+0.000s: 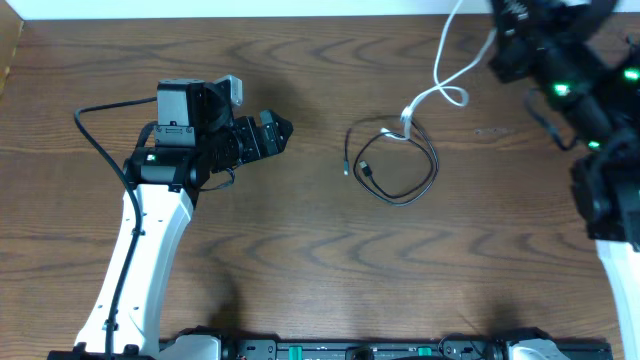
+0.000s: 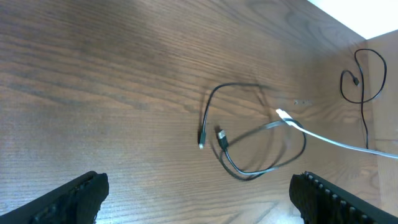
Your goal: Untangle cables
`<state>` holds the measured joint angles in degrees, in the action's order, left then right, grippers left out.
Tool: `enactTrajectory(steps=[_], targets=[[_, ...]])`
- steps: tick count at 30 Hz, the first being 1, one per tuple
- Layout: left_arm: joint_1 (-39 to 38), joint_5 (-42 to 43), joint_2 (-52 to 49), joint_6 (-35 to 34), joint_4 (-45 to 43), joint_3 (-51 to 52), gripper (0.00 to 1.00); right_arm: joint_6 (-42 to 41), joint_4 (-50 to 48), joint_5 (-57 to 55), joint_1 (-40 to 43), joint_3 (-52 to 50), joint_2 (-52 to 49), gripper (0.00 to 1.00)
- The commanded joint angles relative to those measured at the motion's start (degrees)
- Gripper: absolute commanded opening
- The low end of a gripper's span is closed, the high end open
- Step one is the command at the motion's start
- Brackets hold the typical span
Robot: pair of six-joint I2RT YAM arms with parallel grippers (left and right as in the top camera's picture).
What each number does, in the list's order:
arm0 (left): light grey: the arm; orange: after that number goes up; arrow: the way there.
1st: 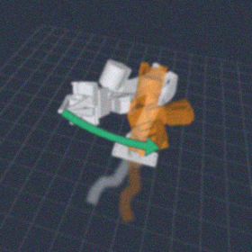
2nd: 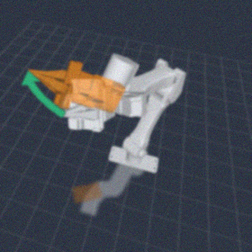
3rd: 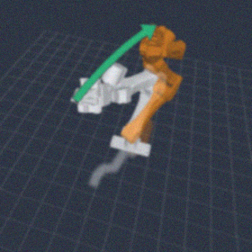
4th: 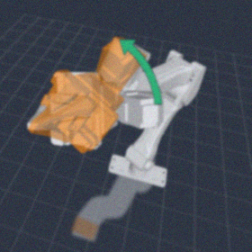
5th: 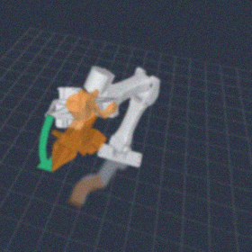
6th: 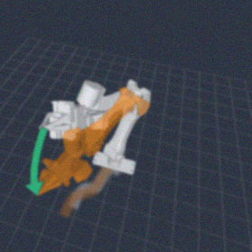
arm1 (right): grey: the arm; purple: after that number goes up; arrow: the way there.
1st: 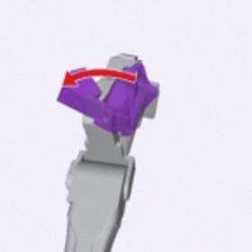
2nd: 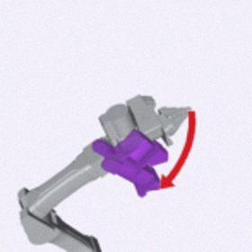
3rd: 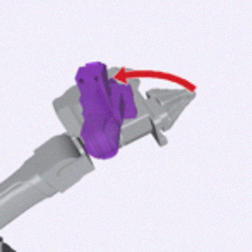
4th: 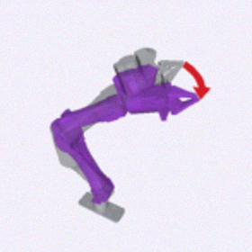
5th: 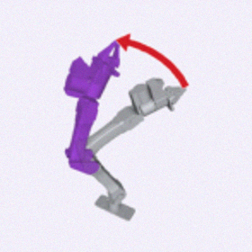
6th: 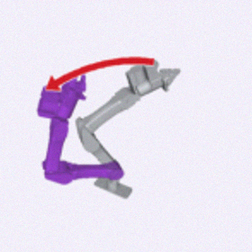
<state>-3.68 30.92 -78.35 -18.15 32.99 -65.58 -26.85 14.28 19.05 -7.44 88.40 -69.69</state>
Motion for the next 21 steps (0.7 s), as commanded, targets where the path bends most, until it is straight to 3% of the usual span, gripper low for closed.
enactTrajectory(steps=[1,7,14,21], targets=[[0.2,-0.6,-0.1,0.5,0.0,-0.1,0.98,-6.1,-0.1,0.5,2.0,2.4,2.6,0.01],[0.2,-0.6,-0.1,0.5,0.0,-0.1,0.98,-6.6,8.6,-5.6,2.9,2.4,2.8,0.01],[0.2,-0.6,-0.1,0.5,0.0,-0.1,0.98,-6.8,21.6,-3.7,4.3,2.4,1.0,0.01],[0.2,-0.6,-0.1,0.5,0.0,-0.1,0.98,-5.7,27.3,-8.6,13.2,2.4,0.8,0.01]])
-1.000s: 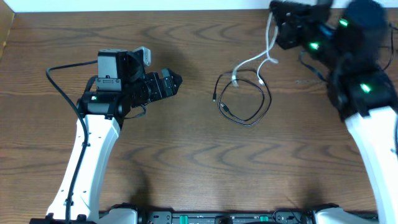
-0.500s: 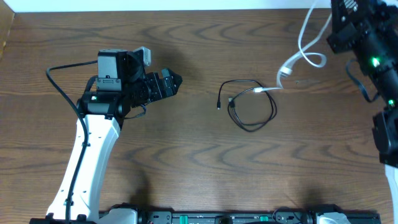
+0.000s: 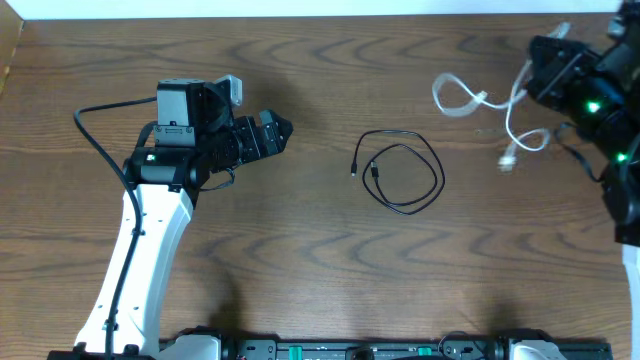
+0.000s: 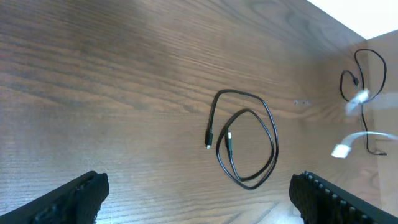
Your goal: Untangle cables
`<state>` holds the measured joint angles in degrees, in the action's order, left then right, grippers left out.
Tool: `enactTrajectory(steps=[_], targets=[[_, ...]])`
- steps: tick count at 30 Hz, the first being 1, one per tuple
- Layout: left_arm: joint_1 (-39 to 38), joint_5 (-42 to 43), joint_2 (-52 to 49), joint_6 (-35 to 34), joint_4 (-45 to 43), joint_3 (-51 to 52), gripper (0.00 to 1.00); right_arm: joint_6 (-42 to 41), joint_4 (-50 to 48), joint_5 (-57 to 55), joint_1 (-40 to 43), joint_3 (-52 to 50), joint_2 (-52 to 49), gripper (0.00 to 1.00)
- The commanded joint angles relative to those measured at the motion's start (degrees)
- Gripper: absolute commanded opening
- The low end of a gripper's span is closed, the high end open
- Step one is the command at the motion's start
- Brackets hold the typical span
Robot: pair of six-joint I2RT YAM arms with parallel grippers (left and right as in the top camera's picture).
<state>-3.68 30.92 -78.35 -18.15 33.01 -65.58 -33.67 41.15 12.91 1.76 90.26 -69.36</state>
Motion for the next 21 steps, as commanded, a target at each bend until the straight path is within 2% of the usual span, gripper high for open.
enactTrajectory(steps=[1,7,13,21], targets=[[0.2,-0.6,-0.1,0.5,0.0,-0.1,0.98,1.2,1.0,-2.5,6.2,0.5,0.5,0.01],[0.2,-0.6,-0.1,0.5,0.0,-0.1,0.98,2.7,3.3,-2.5,22.1,0.5,0.1,0.01],[0.2,-0.6,-0.1,0.5,0.0,-0.1,0.98,1.9,2.1,-2.9,34.0,0.5,-2.9,0.01],[0.2,-0.6,-0.1,0.5,0.0,-0.1,0.98,1.9,1.6,-13.8,38.6,0.5,-15.0,0.01]])
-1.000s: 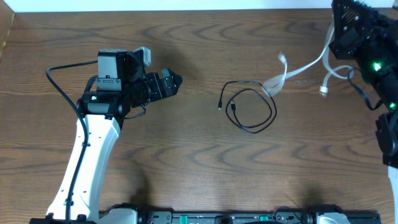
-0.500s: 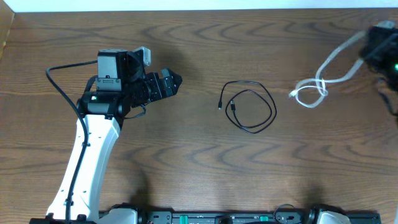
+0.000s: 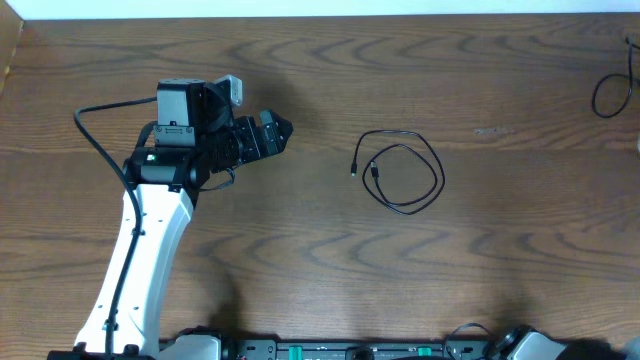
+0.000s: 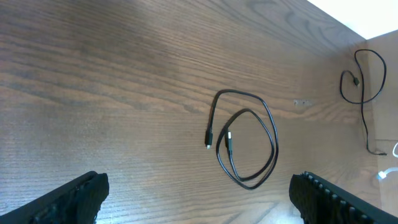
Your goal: Untangle cables
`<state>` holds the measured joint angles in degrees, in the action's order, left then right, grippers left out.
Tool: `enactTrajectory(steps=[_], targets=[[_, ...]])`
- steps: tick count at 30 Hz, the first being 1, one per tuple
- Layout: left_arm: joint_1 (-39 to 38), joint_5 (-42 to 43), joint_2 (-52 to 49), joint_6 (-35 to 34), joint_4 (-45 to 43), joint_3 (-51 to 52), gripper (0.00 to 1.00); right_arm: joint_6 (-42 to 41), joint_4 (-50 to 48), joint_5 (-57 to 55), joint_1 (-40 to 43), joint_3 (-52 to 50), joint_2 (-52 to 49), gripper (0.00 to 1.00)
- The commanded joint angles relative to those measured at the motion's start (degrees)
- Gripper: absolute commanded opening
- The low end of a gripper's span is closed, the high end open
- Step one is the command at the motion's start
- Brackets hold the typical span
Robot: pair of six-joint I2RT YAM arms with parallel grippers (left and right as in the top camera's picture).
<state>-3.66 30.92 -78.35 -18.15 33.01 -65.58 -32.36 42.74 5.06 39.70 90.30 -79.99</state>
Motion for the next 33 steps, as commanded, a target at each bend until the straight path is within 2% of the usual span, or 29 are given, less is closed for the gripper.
enactTrajectory(steps=[1,2,3,5,9,14,20,22,27,33], targets=[[0.2,-0.6,-0.1,0.5,0.0,-0.1,0.98,0.7,-0.4,-7.0,0.6,0.5,-6.6,0.04],[0.2,-0.6,-0.1,0.5,0.0,-0.1,0.98,0.7,-0.8,-7.4,0.6,0.5,-8.5,0.18],[0.2,-0.6,-0.1,0.6,0.0,-0.1,0.98,0.7,-1.3,-7.6,0.6,0.5,-10.8,0.49],[0.2,-0.6,-0.1,0.5,0.0,-0.1,0.98,0.7,-1.6,-6.1,0.6,0.5,-14.9,0.98],[0.2,-0.6,-0.1,0.5,0.0,-0.1,0.98,0.7,-0.3,1.2,0.6,0.5,-18.3,0.99],[0.2,-0.6,-0.1,0.6,0.0,-0.1,0.98,3.1,-0.1,8.6,-0.4,0.6,-16.2,0.99],[0.2,-0.6,-0.1,0.6,0.0,-0.1,0.98,15.5,1.7,21.8,-7.8,0.6,-12.3,0.99],[0.2,-0.6,-0.1,0.5,0.0,-0.1,0.98,19.9,4.2,22.1,-13.2,0.4,-12.6,0.99],[0.2,-0.6,-0.1,0.5,0.0,-0.1,0.98,25.0,6.7,21.6,-23.9,-0.8,-13.4,0.99],[0.2,-0.6,-0.1,0.5,0.0,-0.1,0.98,25.8,10.9,16.0,-34.2,-1.6,-16.3,0.99]])
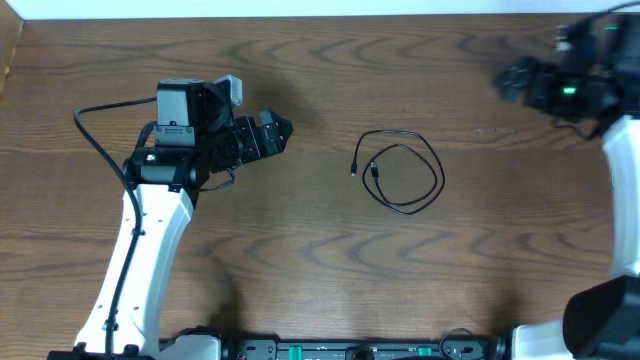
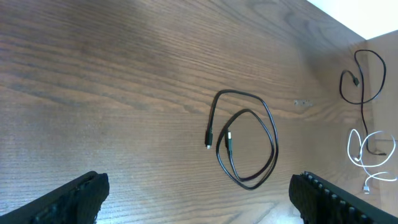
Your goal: Untangle cables
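Observation:
A thin black cable (image 1: 400, 175) lies in a loose double loop at mid-table, free of any other cable; the left wrist view shows it too (image 2: 244, 148). A white cable (image 2: 367, 157) lies in small loops far right, next to a second black cable (image 2: 364, 78). My left gripper (image 1: 280, 131) hovers well left of the coil, open and empty, its fingers (image 2: 81, 198) at the frame's bottom corners. My right gripper (image 1: 518, 79) is a dark blur at the upper right, with no cable seen in it.
The brown wooden table (image 1: 300, 250) runs to a pale edge at the back. A small pale mark (image 1: 492, 131) sits on the wood right of the coil. The right arm (image 1: 625, 180) reaches along the right side.
The right arm, out of the overhead view before, is back at the upper right. The white cable, then only a tip at the wrist view's edge, now lies looped far right.
First the white cable lay across the black coil, its other end held up by my right gripper. Then it hung clear at the right and the coil lay alone, shifted slightly right. The right arm then left view. Now the white cable rests far right.

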`<state>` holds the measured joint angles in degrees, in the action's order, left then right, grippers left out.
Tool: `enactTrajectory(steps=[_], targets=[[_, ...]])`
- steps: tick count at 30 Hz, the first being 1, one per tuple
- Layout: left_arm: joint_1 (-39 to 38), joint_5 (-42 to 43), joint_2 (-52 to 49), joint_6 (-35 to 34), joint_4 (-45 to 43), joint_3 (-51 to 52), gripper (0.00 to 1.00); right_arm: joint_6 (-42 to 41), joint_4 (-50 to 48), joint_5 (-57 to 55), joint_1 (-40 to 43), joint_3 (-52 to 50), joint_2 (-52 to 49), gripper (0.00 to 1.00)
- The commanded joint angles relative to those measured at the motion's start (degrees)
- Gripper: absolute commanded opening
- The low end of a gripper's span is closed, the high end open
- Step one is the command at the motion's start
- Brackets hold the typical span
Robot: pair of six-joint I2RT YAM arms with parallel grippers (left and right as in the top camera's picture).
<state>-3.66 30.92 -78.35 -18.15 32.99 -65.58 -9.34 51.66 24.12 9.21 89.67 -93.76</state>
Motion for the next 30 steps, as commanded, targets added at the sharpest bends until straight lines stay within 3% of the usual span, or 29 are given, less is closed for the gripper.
enactTrajectory(steps=[1,4,6,12,18,23,30], targets=[[0.2,-0.6,-0.1,0.5,0.0,-0.1,0.98,2.8,3.3,-3.3,-5.3,-1.0,-3.5,0.99],[0.2,-0.6,-0.1,0.5,0.0,-0.1,0.98,2.8,7.4,-3.3,-9.7,-1.0,-6.9,0.94],[0.2,-0.6,-0.1,0.5,0.0,-0.1,0.98,0.9,10.5,-5.8,-12.6,-1.0,-9.6,0.85],[0.2,-0.5,-0.1,0.5,0.1,-0.1,0.98,-9.9,15.9,-19.6,-17.6,-1.0,-15.8,0.78],[0.2,-0.6,-0.1,0.5,0.8,-0.1,0.98,-14.2,15.9,-22.4,-19.4,-1.0,-19.0,0.75],[0.2,-1.1,-0.1,0.6,3.2,-0.1,0.98,-14.2,14.3,-22.5,-19.8,-2.1,-20.1,0.58],[0.2,-3.6,-0.1,0.5,4.5,-0.1,0.98,-15.0,9.8,-23.8,-22.3,-8.0,-20.2,0.49]])
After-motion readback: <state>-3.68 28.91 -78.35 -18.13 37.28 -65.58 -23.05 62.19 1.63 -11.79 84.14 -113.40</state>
